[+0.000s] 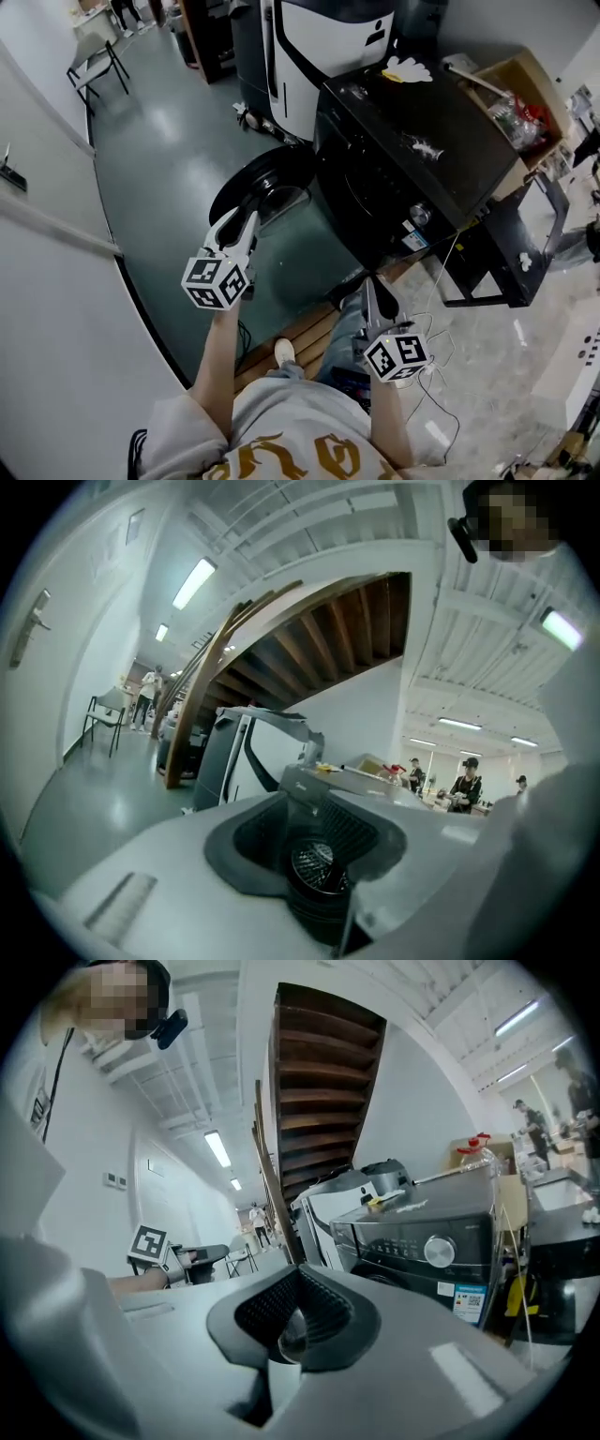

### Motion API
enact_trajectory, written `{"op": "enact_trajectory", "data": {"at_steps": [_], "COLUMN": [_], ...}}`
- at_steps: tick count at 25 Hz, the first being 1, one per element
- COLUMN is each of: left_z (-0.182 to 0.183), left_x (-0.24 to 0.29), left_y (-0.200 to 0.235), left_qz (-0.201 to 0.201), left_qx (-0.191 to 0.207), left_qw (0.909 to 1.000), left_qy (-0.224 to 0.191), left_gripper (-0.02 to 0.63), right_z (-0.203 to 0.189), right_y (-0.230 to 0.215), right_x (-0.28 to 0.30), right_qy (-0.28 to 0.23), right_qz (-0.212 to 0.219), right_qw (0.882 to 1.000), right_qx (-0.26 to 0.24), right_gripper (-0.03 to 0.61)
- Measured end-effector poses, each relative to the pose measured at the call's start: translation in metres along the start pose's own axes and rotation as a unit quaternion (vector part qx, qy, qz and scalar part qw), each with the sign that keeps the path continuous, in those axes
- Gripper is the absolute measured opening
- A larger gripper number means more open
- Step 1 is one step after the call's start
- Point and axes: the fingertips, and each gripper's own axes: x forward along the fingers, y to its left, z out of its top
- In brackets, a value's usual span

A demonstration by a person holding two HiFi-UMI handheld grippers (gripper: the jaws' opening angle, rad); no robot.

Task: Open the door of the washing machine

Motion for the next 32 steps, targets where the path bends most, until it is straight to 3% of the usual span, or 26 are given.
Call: {"op": "enact_trajectory", "data": {"at_steps": [6,15,23,32], "left_z": [0.027,0.017,0.015,0.006], "left_x": [-0.052,-0.083,-0.081,-0.075], "left_y": [-0.04,-0.039,-0.038,-0.042], "left_qz": [-0.019,0.005,0.001,-0.006], "left_qx": [0.029,0.031,0.018,0.014], "left_qw": [0.9991,0.9995,0.9998,0.9998], "left_qy": [-0.025,-0.004,-0.005,0.009], "left_gripper": [0.003,0.002,0.003,0.003], "right_z": [-0.001,0.008,0.007,0.005], "right_y": [0.024,0.043,0.046,0.041], "right_x": [-0.024,-0.027,-0.023,-0.021], "right_qy": [-0.013,-0.017,-0.001,0.005], "right_qz": [-0.008,0.005,0.0,-0.001], "right_qw": [1.0,0.999,0.998,0.998], "right_qx": [-0.007,-0.039,-0.066,-0.059], "right_gripper": [0.009,0.009,0.011,0.012]}}
